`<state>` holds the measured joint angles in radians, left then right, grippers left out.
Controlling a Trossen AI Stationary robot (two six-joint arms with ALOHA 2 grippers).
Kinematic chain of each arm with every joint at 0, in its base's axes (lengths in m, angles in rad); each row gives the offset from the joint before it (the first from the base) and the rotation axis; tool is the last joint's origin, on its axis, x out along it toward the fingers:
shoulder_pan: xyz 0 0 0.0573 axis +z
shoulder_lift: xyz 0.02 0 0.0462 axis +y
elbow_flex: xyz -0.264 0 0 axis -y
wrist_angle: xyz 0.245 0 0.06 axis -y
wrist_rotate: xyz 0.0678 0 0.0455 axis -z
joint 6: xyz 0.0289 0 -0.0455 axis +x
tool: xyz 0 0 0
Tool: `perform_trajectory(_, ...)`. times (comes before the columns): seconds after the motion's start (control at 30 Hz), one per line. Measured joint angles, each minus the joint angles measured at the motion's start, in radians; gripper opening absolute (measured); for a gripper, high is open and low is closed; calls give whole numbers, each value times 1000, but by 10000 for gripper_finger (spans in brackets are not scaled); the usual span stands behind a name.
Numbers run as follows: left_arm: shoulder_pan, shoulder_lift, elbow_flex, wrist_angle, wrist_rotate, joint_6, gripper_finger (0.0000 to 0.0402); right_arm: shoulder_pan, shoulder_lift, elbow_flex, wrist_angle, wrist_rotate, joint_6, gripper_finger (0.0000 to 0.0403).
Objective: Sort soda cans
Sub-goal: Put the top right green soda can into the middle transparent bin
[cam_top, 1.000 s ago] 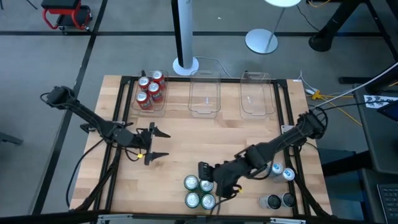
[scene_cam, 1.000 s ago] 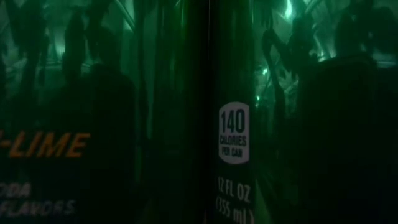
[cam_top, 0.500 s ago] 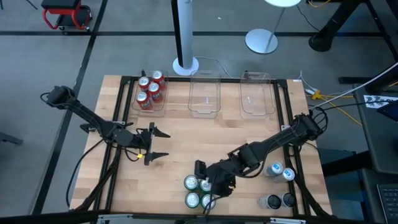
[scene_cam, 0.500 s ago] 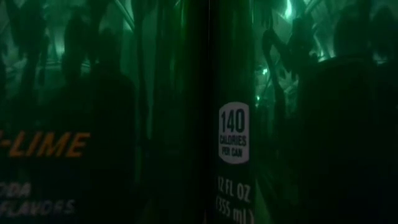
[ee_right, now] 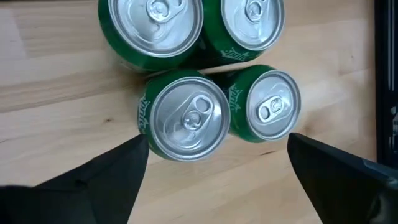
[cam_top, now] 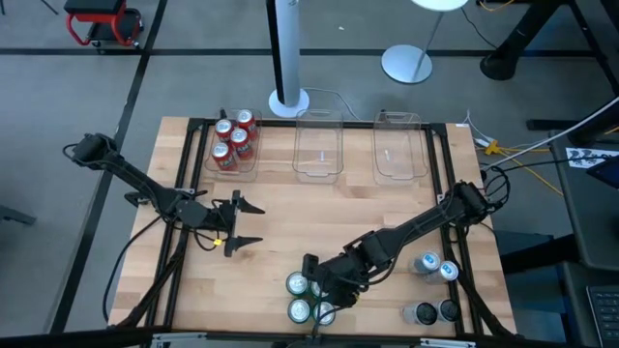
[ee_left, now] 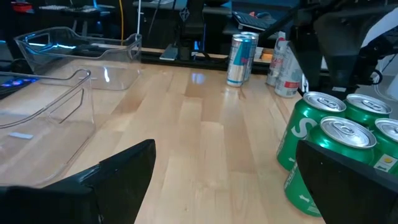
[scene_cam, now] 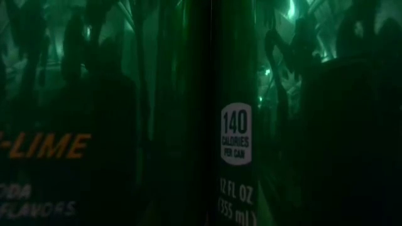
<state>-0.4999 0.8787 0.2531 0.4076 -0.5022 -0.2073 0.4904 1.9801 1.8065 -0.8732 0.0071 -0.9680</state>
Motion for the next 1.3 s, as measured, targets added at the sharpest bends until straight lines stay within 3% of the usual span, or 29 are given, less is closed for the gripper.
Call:
perform_trajectory(0.83,0,1,0,-5,0,-7,375,0,63,-68,65,-77,19,367)
perform_trajectory(1.3,0,1,0,-6,0,-3,375,-2,79,-68,57,-60,14,362)
